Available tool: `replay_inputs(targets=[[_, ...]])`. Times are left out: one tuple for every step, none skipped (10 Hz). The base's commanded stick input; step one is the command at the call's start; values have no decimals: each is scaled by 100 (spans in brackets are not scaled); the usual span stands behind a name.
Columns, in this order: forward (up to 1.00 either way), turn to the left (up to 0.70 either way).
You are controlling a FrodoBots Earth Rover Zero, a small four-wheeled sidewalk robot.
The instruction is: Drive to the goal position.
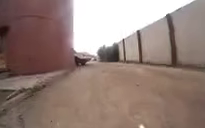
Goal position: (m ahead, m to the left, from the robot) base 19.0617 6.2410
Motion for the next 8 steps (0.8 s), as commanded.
replay_inputs(targets=[[50,0],[50,0],[50,0],[50,0],[50,0],[50,0],[50,0],[50,0]])
